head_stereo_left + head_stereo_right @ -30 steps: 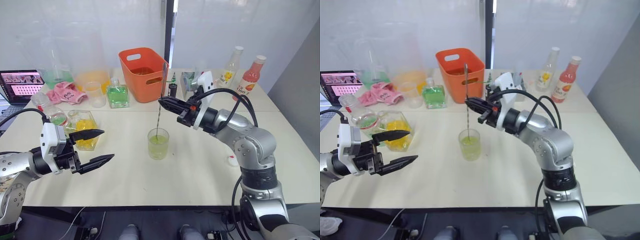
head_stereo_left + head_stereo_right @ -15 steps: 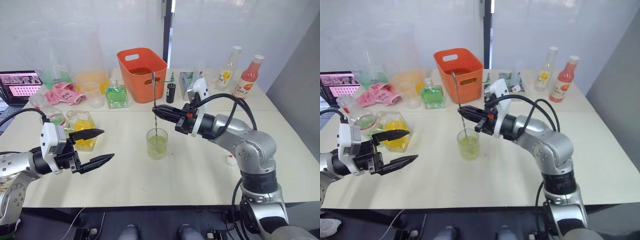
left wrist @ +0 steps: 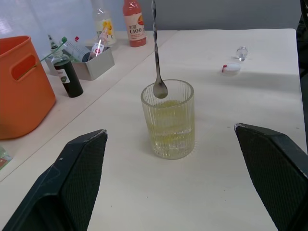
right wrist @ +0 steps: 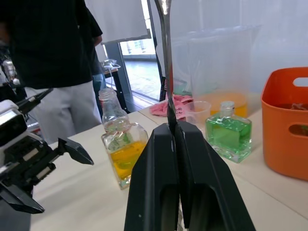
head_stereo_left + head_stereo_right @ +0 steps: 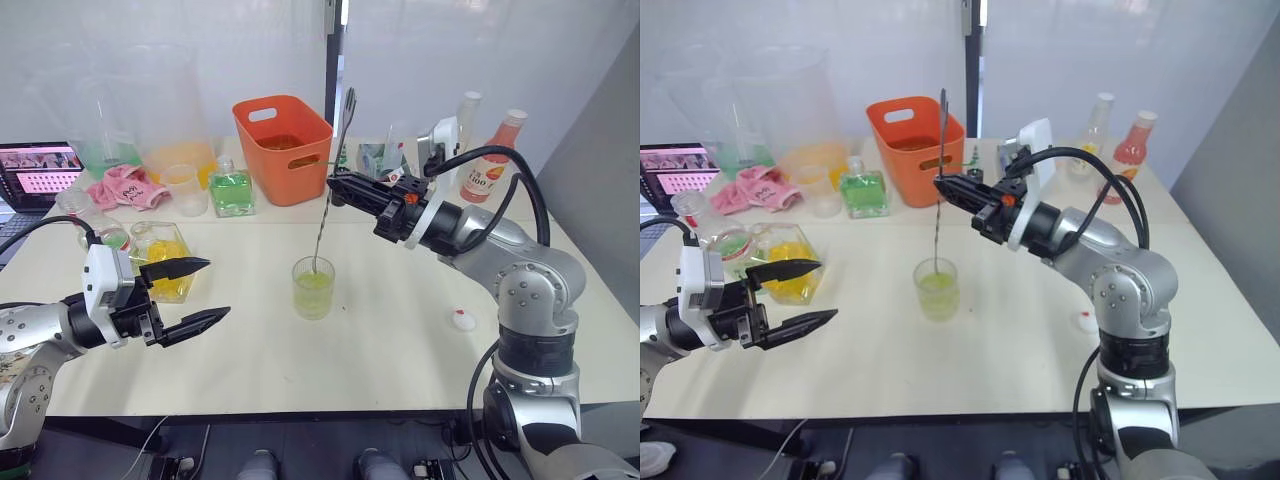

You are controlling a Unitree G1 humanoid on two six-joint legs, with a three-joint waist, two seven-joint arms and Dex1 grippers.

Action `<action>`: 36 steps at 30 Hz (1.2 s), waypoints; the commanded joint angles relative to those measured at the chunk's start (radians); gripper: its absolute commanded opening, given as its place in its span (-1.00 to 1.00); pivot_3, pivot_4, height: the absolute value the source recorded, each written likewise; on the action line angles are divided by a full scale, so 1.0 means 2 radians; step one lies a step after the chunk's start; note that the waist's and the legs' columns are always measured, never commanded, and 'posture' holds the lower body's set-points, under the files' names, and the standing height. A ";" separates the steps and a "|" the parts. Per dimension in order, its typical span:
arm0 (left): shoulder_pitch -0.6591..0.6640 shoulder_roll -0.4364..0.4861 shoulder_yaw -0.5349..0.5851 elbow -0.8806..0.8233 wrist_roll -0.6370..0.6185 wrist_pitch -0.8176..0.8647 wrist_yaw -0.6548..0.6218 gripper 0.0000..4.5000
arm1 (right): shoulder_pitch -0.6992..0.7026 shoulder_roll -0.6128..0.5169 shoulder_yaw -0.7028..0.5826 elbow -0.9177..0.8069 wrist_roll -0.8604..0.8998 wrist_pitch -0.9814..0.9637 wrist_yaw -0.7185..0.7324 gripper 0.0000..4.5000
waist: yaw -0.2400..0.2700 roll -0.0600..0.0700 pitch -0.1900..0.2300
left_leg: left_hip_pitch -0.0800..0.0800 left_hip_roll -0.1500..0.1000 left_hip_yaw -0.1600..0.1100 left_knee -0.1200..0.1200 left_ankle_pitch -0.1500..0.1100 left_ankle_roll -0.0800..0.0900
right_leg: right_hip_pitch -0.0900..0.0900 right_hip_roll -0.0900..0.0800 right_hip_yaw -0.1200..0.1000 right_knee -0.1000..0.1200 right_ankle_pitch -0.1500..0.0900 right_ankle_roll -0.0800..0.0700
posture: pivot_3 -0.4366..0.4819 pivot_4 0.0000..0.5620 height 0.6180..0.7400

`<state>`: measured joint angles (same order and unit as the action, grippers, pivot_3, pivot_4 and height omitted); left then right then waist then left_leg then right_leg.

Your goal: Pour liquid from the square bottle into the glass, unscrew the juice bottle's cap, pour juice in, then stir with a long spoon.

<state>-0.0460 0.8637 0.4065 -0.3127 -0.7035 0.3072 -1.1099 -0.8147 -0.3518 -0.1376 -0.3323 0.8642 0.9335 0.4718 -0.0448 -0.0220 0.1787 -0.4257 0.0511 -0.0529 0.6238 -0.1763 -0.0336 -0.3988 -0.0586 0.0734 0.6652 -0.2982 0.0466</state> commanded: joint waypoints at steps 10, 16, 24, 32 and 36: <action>-0.020 -0.004 -0.020 0.007 0.004 -0.008 -0.008 0.99 | -0.027 -0.105 -0.127 0.010 0.269 0.114 -0.119 -1.00 | 0.002 0.000 0.000 | 0.000 0.000 0.000 0.000 0.000 0.000 | 0.001 0.000 0.000 0.000 0.000 0.000 | -0.05 -0.47 0.99; -0.038 -0.012 -0.043 0.031 0.016 -0.019 -0.024 0.99 | -0.009 -0.223 -0.081 0.088 0.444 0.170 -0.209 -1.00 | 0.000 0.000 0.000 | 0.000 0.000 0.000 0.000 0.000 0.000 | 0.001 0.000 0.000 0.000 0.000 0.000 | -0.05 -0.47 0.99; -0.066 -0.022 -0.074 0.051 0.024 -0.022 -0.040 0.99 | 0.017 -0.252 0.036 0.144 0.473 0.191 -0.282 -1.00 | 0.000 0.000 0.000 | 0.000 0.000 0.000 0.000 0.000 0.000 | 0.001 0.000 0.001 0.000 0.000 0.000 | -0.05 -0.47 0.99; -0.087 -0.032 -0.094 0.065 0.033 -0.025 -0.050 0.99 | -0.004 -0.201 0.088 0.265 0.391 0.214 -0.296 -1.00 | 0.001 0.000 0.000 | -0.001 0.000 0.000 0.001 0.000 0.000 | 0.000 0.000 0.001 -0.001 0.000 0.000 | -0.05 -0.47 0.99; -0.089 -0.038 -0.098 0.068 0.037 -0.028 -0.051 0.99 | -0.016 -0.158 0.090 0.326 0.309 0.213 -0.307 -1.00 | 0.000 0.000 0.000 | -0.002 0.000 0.000 0.001 0.000 0.000 | -0.001 0.000 0.001 0.000 0.000 0.000 | -0.05 -0.47 0.99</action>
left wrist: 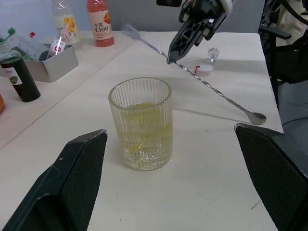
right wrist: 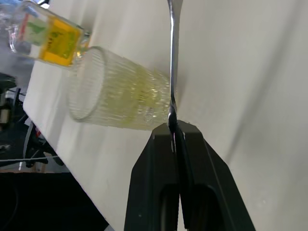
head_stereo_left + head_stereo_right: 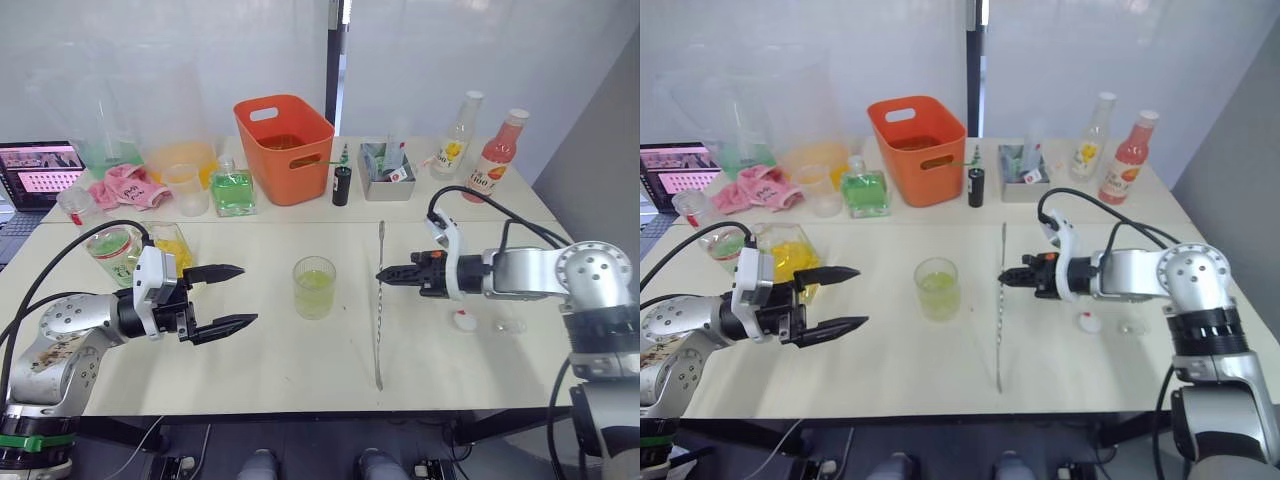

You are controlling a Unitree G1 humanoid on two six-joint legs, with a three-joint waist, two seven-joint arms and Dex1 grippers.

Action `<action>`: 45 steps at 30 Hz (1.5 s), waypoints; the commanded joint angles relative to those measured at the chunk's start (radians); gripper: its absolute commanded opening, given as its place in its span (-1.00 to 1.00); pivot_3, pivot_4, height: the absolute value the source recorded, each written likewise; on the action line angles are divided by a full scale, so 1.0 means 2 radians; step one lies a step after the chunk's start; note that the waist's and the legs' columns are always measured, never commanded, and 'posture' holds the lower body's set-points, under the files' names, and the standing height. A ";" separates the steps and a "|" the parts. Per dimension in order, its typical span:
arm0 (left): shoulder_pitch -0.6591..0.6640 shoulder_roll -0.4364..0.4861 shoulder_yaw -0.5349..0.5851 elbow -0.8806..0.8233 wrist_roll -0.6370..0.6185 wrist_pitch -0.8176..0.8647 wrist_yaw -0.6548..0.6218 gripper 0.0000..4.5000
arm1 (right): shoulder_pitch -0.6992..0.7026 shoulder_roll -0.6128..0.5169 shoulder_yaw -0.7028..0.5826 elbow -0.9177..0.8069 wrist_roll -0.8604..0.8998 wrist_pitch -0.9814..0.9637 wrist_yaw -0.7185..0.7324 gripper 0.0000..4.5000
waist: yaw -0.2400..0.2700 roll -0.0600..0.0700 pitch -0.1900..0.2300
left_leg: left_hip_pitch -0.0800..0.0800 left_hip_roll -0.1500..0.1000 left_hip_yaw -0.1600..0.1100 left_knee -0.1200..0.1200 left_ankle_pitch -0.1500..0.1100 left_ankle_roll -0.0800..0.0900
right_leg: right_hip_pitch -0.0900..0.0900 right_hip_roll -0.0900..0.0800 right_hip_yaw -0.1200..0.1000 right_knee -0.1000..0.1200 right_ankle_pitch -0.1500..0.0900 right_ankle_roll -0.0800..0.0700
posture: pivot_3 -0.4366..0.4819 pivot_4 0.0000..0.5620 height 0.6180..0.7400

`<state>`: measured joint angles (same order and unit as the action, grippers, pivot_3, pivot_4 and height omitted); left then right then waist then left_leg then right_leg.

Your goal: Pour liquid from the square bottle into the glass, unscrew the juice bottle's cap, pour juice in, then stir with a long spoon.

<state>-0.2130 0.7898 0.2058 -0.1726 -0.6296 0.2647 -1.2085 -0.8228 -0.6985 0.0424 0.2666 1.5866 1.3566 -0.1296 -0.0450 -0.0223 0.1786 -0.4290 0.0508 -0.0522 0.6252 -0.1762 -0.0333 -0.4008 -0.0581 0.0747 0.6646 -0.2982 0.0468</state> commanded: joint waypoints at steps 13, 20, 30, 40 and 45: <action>-0.007 -0.002 0.007 -0.001 0.001 -0.008 0.001 0.99 | 0.032 0.089 -0.039 -0.036 -0.242 0.001 -0.022 -1.00 | 0.004 0.000 0.000 | -0.001 0.000 0.000 0.000 0.000 0.000 | -0.001 0.000 0.000 0.000 0.000 0.000 | -0.05 -0.47 0.99; 0.005 0.000 0.019 0.000 -0.002 -0.008 0.007 1.00 | 0.077 0.123 -0.104 -0.118 -0.267 -0.005 -0.037 -0.12 | 0.004 0.000 0.000 | -0.001 0.000 0.000 0.000 0.000 0.000 | -0.001 0.000 0.000 0.000 0.000 0.000 | -0.05 -0.47 0.99; 0.085 0.002 0.083 -0.025 -0.022 0.012 0.028 1.00 | 0.226 -0.024 -0.131 -0.377 -0.348 -0.171 0.192 0.99 | 0.003 0.000 0.000 | -0.001 0.000 0.000 0.000 0.000 0.000 | -0.001 0.000 0.000 0.000 0.000 0.001 | -0.05 -0.47 0.99; 0.144 -0.004 0.147 0.038 -0.003 -0.025 0.028 1.00 | 0.472 -0.001 -0.336 -0.389 -0.372 -0.360 0.380 0.99 | 0.007 0.000 0.000 | 0.005 0.000 0.000 0.000 0.000 0.000 | 0.007 -0.001 -0.001 -0.002 -0.001 0.001 | -0.05 -0.47 0.99; 0.151 -0.003 0.151 0.074 0.020 -0.063 0.028 1.00 | 0.513 -0.024 -0.323 -0.317 -0.439 -0.432 0.455 0.99 | 0.004 0.000 0.000 | 0.005 0.000 0.000 0.000 0.000 0.000 | 0.006 -0.001 0.000 -0.003 -0.001 0.001 | -0.05 -0.47 0.99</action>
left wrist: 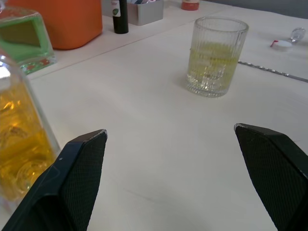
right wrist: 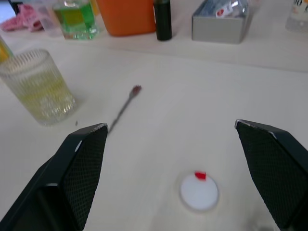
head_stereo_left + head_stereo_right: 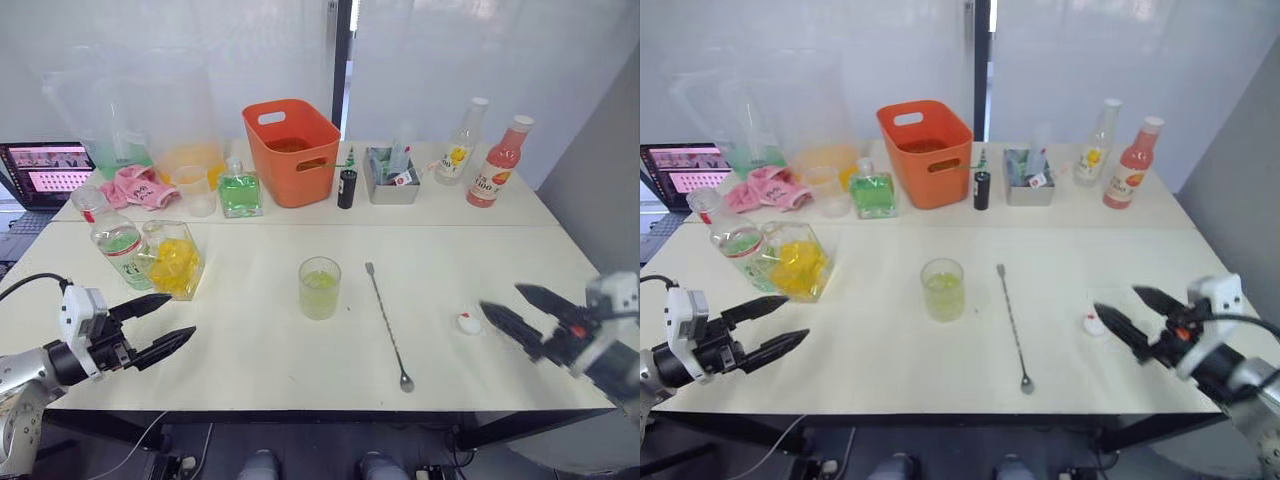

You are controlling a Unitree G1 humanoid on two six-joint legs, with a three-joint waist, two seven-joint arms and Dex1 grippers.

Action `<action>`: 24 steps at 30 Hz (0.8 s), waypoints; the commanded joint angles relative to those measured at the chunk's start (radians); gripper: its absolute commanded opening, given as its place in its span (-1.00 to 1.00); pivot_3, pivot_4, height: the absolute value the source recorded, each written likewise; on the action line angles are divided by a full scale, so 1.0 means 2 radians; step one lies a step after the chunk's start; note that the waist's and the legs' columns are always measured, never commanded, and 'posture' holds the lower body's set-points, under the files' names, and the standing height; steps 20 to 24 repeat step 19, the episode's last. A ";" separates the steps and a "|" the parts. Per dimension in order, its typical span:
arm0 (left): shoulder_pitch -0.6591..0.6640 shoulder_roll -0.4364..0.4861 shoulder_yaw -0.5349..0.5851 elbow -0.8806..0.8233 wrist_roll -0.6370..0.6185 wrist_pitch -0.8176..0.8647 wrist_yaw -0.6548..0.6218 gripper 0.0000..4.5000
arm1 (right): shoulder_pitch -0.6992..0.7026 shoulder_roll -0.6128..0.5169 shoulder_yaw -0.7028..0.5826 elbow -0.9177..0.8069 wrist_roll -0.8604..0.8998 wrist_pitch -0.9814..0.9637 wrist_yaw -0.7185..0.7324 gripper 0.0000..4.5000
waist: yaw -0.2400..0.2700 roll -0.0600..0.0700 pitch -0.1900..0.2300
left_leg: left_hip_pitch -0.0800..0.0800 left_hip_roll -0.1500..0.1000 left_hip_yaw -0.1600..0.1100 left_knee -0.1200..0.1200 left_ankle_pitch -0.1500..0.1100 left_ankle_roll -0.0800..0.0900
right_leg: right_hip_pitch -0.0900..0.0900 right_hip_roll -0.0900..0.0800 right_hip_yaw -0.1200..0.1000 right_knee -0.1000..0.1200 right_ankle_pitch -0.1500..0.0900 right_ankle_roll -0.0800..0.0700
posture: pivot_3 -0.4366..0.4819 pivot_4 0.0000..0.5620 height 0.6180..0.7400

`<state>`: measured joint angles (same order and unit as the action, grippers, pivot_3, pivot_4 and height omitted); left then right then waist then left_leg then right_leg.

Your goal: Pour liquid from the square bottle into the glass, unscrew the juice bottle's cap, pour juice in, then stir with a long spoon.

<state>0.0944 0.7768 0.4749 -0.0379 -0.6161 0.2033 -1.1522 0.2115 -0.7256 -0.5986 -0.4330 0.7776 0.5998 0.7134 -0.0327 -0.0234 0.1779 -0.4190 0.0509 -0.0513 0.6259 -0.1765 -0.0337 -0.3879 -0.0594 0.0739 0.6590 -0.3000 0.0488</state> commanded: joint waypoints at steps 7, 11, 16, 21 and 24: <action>0.010 0.007 0.025 0.028 0.031 -0.058 0.003 1.00 | 0.011 -0.008 -0.013 0.088 -0.058 -0.105 0.091 0.99 | -0.004 0.000 0.000 | 0.000 0.000 0.000 -0.001 0.000 0.000 | 0.000 0.000 0.000 0.000 0.000 0.000 | -0.05 -0.47 0.99; 0.009 0.005 0.019 0.026 0.032 -0.056 0.005 1.00 | 0.014 -0.005 -0.012 0.093 -0.064 -0.113 0.093 0.99 | -0.003 0.000 0.000 | 0.000 0.000 0.000 -0.001 0.000 0.000 | 0.000 0.000 0.000 0.000 0.000 0.000 | -0.05 -0.47 0.99; 0.005 0.005 0.013 0.026 0.037 -0.060 0.007 1.00 | 0.015 -0.003 -0.007 0.084 -0.064 -0.110 0.087 0.99 | -0.003 0.000 0.000 | 0.000 0.000 0.000 -0.001 0.000 0.000 | 0.000 0.000 0.000 0.000 0.000 0.000 | -0.05 -0.47 0.99; 0.001 0.011 0.003 0.024 0.041 -0.042 0.010 1.00 | 0.011 -0.003 -0.005 0.076 -0.059 -0.103 0.081 0.99 | -0.003 0.000 0.000 | 0.000 0.000 0.000 -0.001 0.000 0.000 | 0.000 0.000 0.000 0.000 0.000 0.000 | -0.05 -0.47 0.99; 0.001 0.011 0.003 0.024 0.041 -0.042 0.010 1.00 | 0.011 -0.003 -0.005 0.076 -0.059 -0.103 0.081 0.99 | -0.003 0.000 0.000 | 0.000 0.000 0.000 -0.001 0.000 0.000 | 0.000 0.000 0.000 0.000 0.000 0.000 | -0.05 -0.47 0.99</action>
